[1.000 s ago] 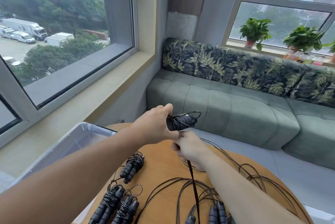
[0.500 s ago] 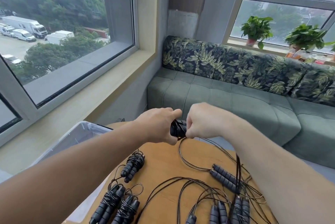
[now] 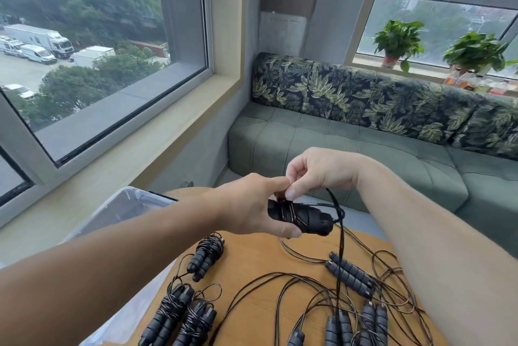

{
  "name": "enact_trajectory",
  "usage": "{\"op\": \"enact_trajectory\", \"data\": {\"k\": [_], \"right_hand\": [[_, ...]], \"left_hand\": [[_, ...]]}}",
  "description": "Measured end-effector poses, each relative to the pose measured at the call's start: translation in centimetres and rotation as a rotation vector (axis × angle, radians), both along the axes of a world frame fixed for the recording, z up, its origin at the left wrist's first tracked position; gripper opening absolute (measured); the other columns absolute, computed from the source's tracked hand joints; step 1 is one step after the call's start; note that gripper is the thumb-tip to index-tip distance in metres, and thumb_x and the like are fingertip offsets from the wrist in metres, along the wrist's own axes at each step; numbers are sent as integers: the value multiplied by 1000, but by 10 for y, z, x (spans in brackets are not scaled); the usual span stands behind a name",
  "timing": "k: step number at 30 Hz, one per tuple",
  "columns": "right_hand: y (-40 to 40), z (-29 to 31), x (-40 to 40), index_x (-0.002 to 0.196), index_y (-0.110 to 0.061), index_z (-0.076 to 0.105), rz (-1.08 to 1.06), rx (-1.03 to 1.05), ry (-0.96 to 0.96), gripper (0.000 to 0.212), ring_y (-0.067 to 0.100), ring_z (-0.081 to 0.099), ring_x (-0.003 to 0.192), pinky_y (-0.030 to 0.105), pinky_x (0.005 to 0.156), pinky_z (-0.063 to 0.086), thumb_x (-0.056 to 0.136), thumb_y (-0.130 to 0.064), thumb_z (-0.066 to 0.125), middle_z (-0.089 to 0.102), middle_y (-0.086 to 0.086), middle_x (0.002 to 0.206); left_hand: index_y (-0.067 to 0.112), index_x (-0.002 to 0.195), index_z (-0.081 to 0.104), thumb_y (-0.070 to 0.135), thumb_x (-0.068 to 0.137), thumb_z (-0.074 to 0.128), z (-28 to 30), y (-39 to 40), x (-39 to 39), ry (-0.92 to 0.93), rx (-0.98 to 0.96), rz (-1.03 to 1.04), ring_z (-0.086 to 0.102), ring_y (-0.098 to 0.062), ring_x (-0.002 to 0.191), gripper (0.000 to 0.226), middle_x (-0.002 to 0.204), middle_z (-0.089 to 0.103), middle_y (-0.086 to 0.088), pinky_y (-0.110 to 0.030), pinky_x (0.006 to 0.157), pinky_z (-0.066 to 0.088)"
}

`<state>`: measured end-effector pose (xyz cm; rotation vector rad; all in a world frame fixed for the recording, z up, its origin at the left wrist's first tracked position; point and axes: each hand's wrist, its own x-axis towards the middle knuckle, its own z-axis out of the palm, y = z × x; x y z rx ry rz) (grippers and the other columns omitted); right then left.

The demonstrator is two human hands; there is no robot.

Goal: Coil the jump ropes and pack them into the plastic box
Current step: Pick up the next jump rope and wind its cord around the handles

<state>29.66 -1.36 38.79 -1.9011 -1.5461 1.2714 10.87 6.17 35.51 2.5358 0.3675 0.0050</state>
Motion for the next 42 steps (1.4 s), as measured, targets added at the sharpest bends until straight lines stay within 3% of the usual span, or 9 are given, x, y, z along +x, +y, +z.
{"op": "enact_trajectory", "data": {"k": [4, 8, 12, 16, 22, 28, 33, 36, 42], "right_hand": [[-3, -26, 1, 77, -10, 56, -139, 24, 401, 21, 7, 52, 47, 18, 48, 44, 71, -18, 74, 58, -3, 58], [-11, -43, -16, 85, -11, 70, -296, 101, 873, 27, 14, 67, 62, 26, 58, 55, 68, -29, 78, 70, 4, 73], [-11, -55, -41, 76, -15, 66, -556, 279, 1149, 18, 5, 43, 42, 16, 37, 32, 88, -11, 53, 55, -4, 56], [-6, -64, -56, 75, -10, 46, -787, 323, 930, 30, 9, 25, 44, 23, 44, 14, 94, 8, 32, 38, -3, 51], [-18, -70, -91, 74, -13, 52, -710, 218, 567, 31, 10, 27, 41, 25, 45, 19, 102, -16, 41, 47, -1, 59], [-25, -62, -89, 79, -14, 49, -610, 103, 188, 19, 12, 30, 46, 29, 49, 23, 96, -20, 43, 44, 5, 69], [-28, -49, -94, 82, -13, 52, -368, 16, -113, 16, 22, 42, 60, 34, 55, 34, 95, -14, 43, 48, 8, 73], [-32, -29, -99, 81, -8, 53, -128, 8, -587, 15, 26, 49, 69, 29, 61, 39, 94, -13, 47, 55, 8, 79], [-30, 16, -86, 63, -15, 55, 29, 76, -855, 19, 21, 52, 59, 28, 49, 39, 82, -12, 56, 52, 2, 65]], "left_hand": [[30, 97, 48, 58, 77, 74, 6, -2, -3, -108, -114, 84, 56, -5, 63, 43, 74, 60, 11, -25, 58, 46], [30, 102, 49, 68, 68, 70, 13, -2, -1, -187, -196, 181, 65, -24, 77, 54, 85, 72, -5, -42, 76, 54], [30, 111, 46, 57, 78, 72, 14, 1, 3, -294, -219, 258, 60, -25, 70, 50, 93, 69, -10, -39, 72, 50], [32, 139, 44, 53, 82, 71, 10, 9, 6, -305, -139, 279, 61, -18, 104, 66, 130, 54, 14, -25, 89, 46], [25, 144, 44, 51, 76, 78, 12, 25, 12, -194, 6, 224, 44, -9, 124, 80, 137, 44, 5, -15, 94, 29], [30, 147, 30, 19, 76, 74, 16, 23, 8, 60, 24, 98, 58, -21, 96, 84, 134, 28, 3, -30, 72, 52], [22, 152, 24, 17, 80, 68, 1, 28, 11, 126, 312, 114, 58, -31, 100, 84, 129, 37, -5, -44, 87, 50], [17, 146, 31, 19, 83, 67, -7, 23, 16, 157, 439, 60, 57, -29, 108, 73, 122, 53, -5, -43, 88, 49], [19, 110, 57, 33, 75, 76, 0, 5, 27, 117, 520, 10, 60, -22, 89, 42, 94, 65, 2, -34, 70, 48]]}}
